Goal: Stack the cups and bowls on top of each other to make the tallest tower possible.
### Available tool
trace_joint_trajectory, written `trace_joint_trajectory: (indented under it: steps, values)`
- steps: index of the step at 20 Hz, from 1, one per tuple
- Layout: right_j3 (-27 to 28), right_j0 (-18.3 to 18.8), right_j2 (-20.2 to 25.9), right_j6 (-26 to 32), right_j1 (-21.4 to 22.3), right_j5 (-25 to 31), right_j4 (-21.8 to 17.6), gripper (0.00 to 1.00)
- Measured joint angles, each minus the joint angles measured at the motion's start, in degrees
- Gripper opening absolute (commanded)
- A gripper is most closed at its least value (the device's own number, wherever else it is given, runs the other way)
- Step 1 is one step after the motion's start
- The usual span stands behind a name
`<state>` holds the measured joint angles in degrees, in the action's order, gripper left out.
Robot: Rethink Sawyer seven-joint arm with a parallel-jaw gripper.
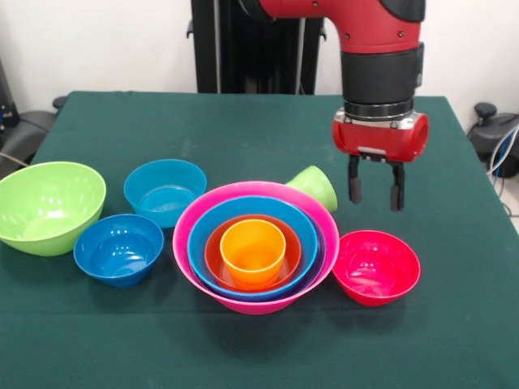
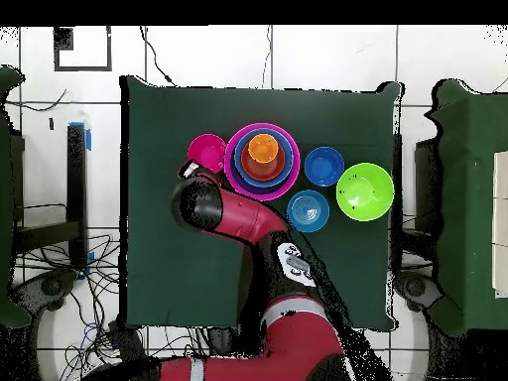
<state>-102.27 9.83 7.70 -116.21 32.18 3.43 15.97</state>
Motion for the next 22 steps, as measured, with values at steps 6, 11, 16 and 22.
trace_joint_trajectory:
  steps: [6,11,16,22]
  values:
    - [0.0,-1.2,0.6,0.0,-0.8,-2.0,1.8,1.0]
    - [0.4,-1.5,1.1,0.0,-1.8,-3.4,3.3,1.0]
    - [1.3,-2.0,1.1,0.0,-2.9,-4.5,4.4,1.0]
    - [2.9,-2.2,1.3,0.0,-4.8,-6.7,4.5,1.0]
